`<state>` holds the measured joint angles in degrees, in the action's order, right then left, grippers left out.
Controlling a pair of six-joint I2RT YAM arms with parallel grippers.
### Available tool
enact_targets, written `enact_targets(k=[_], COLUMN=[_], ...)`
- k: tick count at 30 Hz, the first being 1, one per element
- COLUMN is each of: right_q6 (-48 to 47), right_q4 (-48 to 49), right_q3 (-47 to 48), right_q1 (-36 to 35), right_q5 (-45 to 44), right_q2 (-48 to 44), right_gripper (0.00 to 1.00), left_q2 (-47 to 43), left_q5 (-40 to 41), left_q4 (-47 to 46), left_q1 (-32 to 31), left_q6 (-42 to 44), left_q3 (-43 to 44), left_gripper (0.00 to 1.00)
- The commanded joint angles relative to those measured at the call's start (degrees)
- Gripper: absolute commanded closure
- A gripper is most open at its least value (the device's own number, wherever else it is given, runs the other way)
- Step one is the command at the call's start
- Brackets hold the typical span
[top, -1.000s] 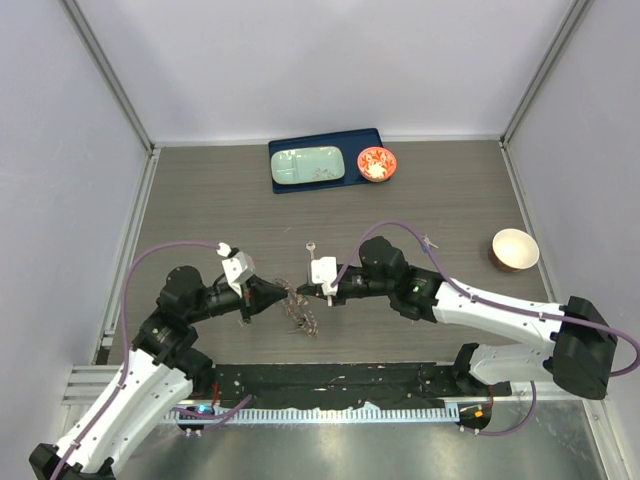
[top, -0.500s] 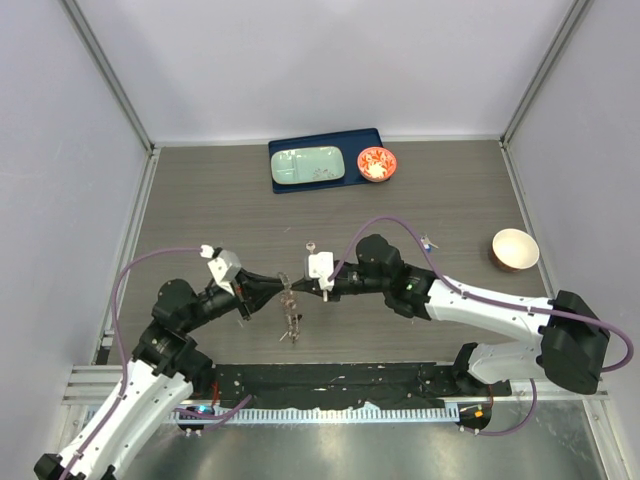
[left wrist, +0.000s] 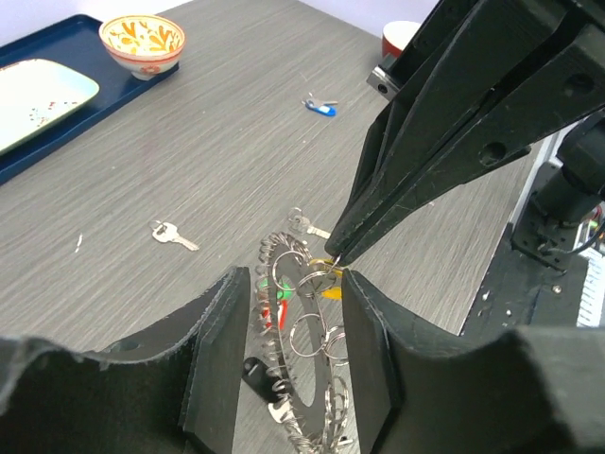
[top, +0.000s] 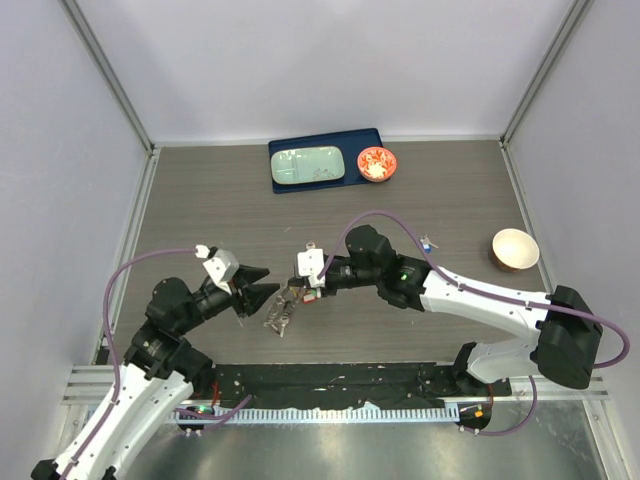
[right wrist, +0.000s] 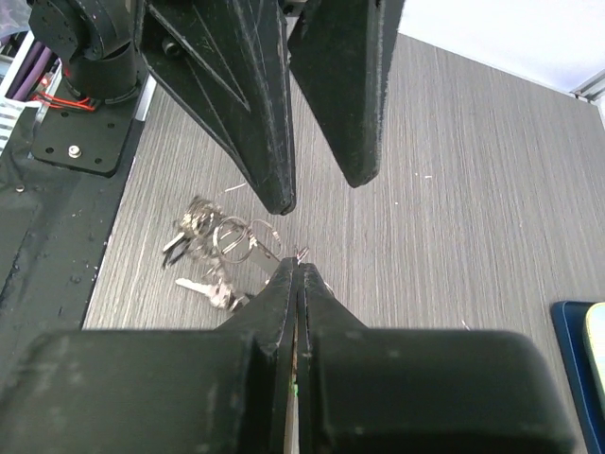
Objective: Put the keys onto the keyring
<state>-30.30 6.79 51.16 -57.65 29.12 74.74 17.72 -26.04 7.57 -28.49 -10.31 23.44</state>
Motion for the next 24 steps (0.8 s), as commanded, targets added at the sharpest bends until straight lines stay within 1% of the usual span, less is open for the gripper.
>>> enact_targets(k=[1, 2, 4, 5, 9, 12, 19, 22, 24], right_q6=[-2.7, -2.9, -3.1, -3.3, -3.8, -4.3, -5.6, -5.8, -5.8], right_q4=[-0.4, -0.8, -1.2, -1.9, -3.3, -4.1, -6.4, -6.4, -8.2], right_q3=[4.1, 4.2, 4.5, 4.5, 4.8, 5.0, 5.8, 6.0, 6.1], right_q1=[-0.2, -0.2, -0.2, -0.2, -0.2, -0.2, -0.1, -0.1, -0.1], right_q5=[1.1, 1.3, 1.7, 1.8, 2.5, 3.0, 5.0, 5.2, 5.6], right_q2=[-1.1, -1.2, -1.3, -1.4, -1.4, -1.5, -1.6, -1.7, -1.8], right_gripper=[0.99, 0.99, 0.99, 0.99, 0.99, 0.99, 0.99, 0.99, 0.99], left_q2=[4.4, 6.3, 8.5, 10.3, 14.0, 17.0, 19.5, 19.8, 20.3], left_q5=[-3.0, -4.1, -6.6, -7.7, -10.6, -12.5, -16.5, -17.5, -19.3], left_q4=[6.0, 7.1, 10.4, 11.6, 17.2, 19.7, 20.1, 19.6, 18.5], left_q1=[0.2, 0.2, 0.2, 0.2, 0.2, 0.2, 0.2, 0.2, 0.2], left_q6=[8.7, 12.5, 15.9, 19.1, 27.0, 30.7, 35.1, 35.5, 35.5], left_q3=[6.5, 7.2, 9.4, 10.2, 13.4, 15.0, 15.5, 15.2, 14.9], left_gripper=[0.52, 0.52, 0.52, 0.52, 0.52, 0.52, 0.5, 0.49, 0.49])
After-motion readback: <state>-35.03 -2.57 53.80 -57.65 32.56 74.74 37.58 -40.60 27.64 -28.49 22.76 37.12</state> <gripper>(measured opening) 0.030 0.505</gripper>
